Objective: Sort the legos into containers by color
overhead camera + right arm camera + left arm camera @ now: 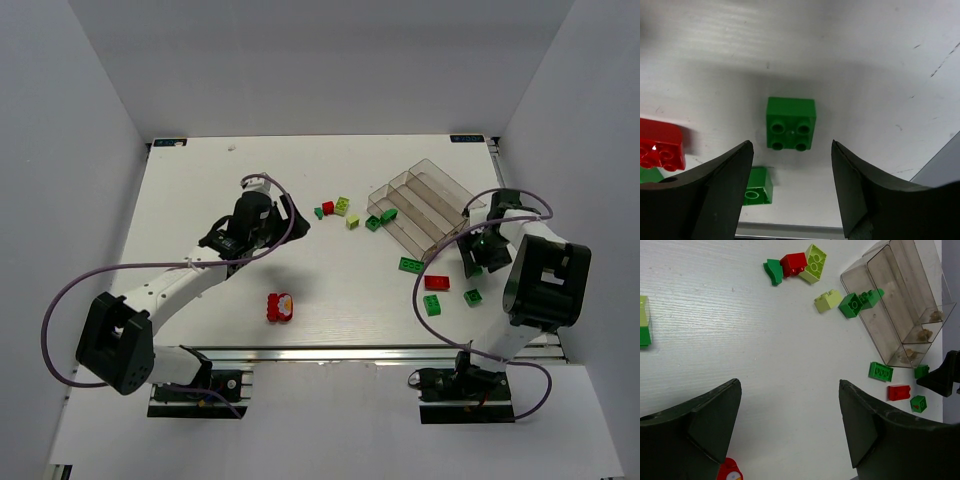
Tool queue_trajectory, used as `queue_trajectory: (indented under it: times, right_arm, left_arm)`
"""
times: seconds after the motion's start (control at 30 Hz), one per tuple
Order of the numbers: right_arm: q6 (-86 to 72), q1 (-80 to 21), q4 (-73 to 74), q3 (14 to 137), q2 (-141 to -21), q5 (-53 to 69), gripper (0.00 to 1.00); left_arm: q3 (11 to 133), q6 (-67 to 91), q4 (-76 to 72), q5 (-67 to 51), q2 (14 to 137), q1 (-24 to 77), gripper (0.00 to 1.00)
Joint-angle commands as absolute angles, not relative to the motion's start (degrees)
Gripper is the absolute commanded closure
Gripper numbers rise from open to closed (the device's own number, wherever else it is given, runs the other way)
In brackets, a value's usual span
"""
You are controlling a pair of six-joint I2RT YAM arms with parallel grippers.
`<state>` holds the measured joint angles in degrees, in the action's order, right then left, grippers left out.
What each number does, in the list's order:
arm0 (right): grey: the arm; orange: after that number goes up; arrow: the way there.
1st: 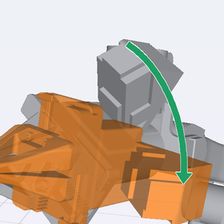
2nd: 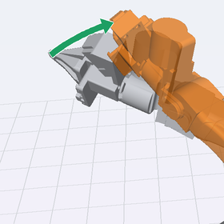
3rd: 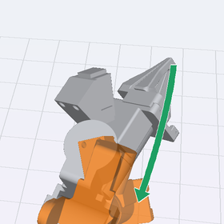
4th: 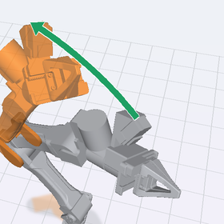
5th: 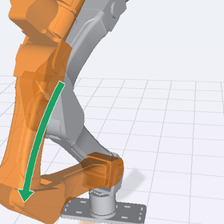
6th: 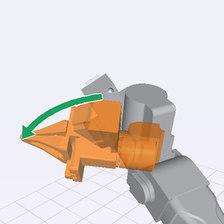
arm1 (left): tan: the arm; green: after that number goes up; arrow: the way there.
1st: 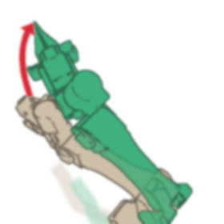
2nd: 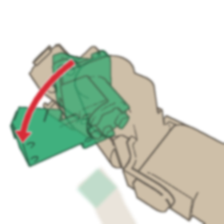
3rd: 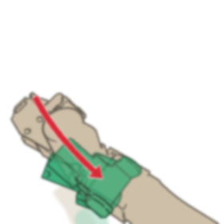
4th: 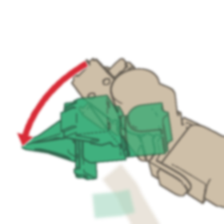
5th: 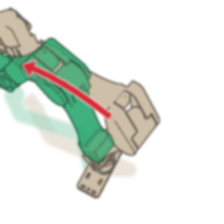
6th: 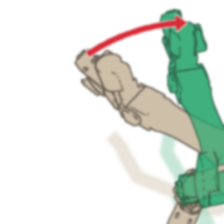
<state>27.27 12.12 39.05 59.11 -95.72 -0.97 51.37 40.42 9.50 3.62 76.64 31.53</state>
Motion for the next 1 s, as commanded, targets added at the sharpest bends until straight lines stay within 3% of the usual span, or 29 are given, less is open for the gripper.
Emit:
queue_trajectory:
  times: [0.0, 0.17, 0.7, 0.97]
  right_arm:
    - [29.1, 12.6, 38.4, 62.8, -97.4, 1.5, 0.32]
    - [31.5, 12.6, 40.0, 65.2, -100.3, 5.8, 0.39]
    - [35.7, 12.8, 47.0, 67.9, -100.5, 8.2, 0.77]
    - [36.4, 12.8, 51.8, 78.3, -98.2, 17.7, 0.91]
  left_arm:
    - [53.1, 39.1, 9.7, 2.4, 76.6, 31.1, 0.12]
    - [53.3, 38.8, 9.7, 2.1, 76.6, 30.9, 0.12]
    - [52.6, 36.1, 9.3, 1.0, 73.9, 30.5, 0.12]
    - [52.3, 33.8, 8.9, -2.2, 72.7, 30.1, 0.12]
